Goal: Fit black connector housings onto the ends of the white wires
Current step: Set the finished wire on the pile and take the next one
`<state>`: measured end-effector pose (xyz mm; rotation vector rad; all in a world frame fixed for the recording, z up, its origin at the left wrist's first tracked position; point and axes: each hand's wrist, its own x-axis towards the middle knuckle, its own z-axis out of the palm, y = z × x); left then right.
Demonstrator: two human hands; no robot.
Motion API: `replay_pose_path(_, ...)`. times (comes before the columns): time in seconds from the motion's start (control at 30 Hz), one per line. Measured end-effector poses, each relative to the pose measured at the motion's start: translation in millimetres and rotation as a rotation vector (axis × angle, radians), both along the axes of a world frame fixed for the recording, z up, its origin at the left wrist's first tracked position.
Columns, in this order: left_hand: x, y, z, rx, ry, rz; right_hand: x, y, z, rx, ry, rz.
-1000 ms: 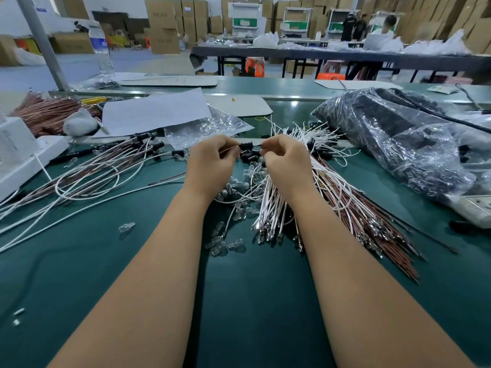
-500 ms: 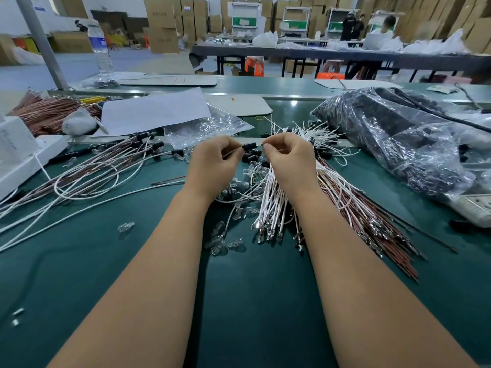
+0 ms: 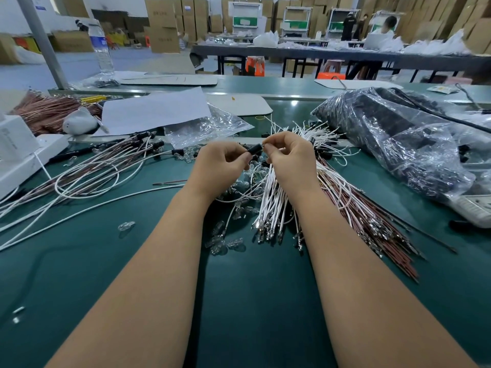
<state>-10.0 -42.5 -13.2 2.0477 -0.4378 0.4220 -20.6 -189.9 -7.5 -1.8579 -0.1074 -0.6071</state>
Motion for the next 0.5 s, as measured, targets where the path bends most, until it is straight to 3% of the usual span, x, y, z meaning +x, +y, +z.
replay_pose_path(0.17, -1.2, 0.3, 1.8, -0.098, 0.024, -0.036, 1.4, 1.7, 0.3, -0.028, 0.013, -0.025)
replay_pose_path(0.5, 1.8, -1.0, -2.1, -0.116, 0.015, 0.024, -2.0, 8.8, -2.7, -0.137, -0.042, -0.057)
